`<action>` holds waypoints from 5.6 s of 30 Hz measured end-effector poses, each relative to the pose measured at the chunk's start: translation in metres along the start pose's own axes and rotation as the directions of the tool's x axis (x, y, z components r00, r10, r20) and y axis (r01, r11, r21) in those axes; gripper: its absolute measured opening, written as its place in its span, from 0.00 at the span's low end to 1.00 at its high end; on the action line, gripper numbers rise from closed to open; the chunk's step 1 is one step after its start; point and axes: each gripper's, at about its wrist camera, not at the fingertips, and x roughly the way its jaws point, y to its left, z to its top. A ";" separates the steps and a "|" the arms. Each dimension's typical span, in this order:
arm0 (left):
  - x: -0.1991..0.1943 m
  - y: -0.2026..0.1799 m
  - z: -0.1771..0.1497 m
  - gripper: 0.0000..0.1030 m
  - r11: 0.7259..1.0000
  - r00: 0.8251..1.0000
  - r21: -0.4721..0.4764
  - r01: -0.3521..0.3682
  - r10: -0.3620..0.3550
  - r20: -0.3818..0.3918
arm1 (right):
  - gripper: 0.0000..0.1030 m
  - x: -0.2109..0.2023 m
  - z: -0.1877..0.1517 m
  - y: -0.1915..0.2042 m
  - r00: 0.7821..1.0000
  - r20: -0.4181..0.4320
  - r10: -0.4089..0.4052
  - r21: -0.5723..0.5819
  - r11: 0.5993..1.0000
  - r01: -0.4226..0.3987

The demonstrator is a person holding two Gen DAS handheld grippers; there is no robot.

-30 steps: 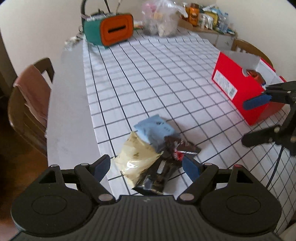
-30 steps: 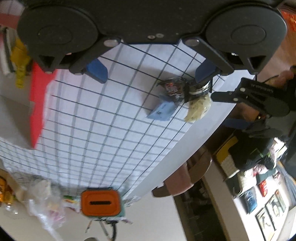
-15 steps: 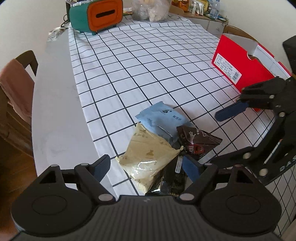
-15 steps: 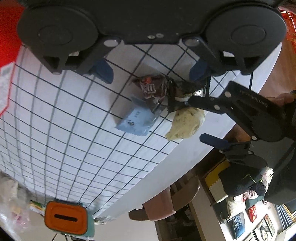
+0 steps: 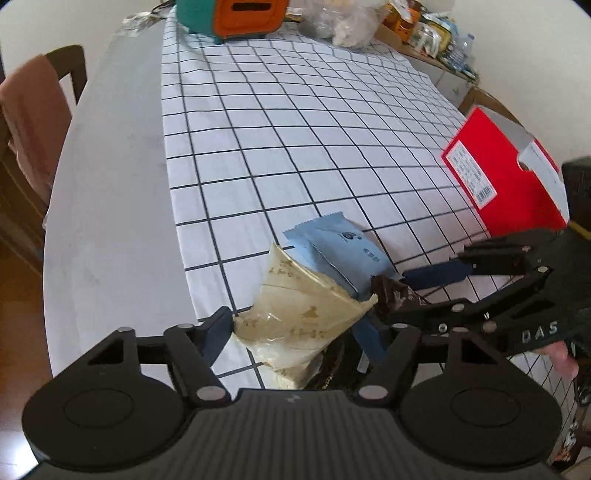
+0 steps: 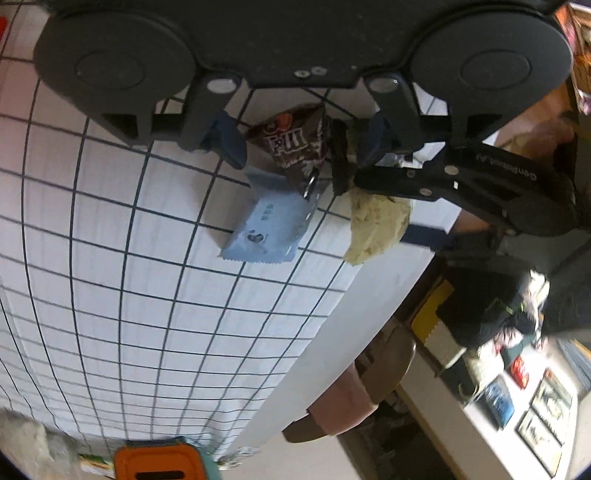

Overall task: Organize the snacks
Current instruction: 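Grasp the cream bag with the left tool while the right tool grasps the chocolate bar, then carry the cream bag and M&M's pack over the red box with both tools, then open both tools to drop the cream bag and M&M's pack into the box, then move both tools back to the blue packet and dark chocolate bar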

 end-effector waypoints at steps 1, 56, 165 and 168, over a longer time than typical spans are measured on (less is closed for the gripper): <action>0.000 0.001 0.000 0.65 1.000 1.000 -0.013 0.001 -0.001 0.002 | 0.53 -0.001 0.000 -0.005 1.000 0.001 0.005 0.022 1.000 -0.005; -0.057 -0.231 0.036 0.38 0.993 0.980 -0.011 -0.121 0.121 0.159 | 0.23 -0.214 -0.055 -0.070 0.929 0.327 -0.171 0.013 0.984 0.177; -0.049 -0.309 0.017 0.77 0.967 0.931 0.056 -0.249 0.222 0.291 | 0.28 -0.253 -0.063 -0.104 0.932 0.301 -0.203 -0.049 0.973 0.227; -0.056 -0.288 0.005 0.78 0.966 0.929 0.046 -0.255 0.231 0.289 | 0.29 -0.239 -0.063 -0.089 0.938 0.283 -0.200 -0.058 0.973 0.225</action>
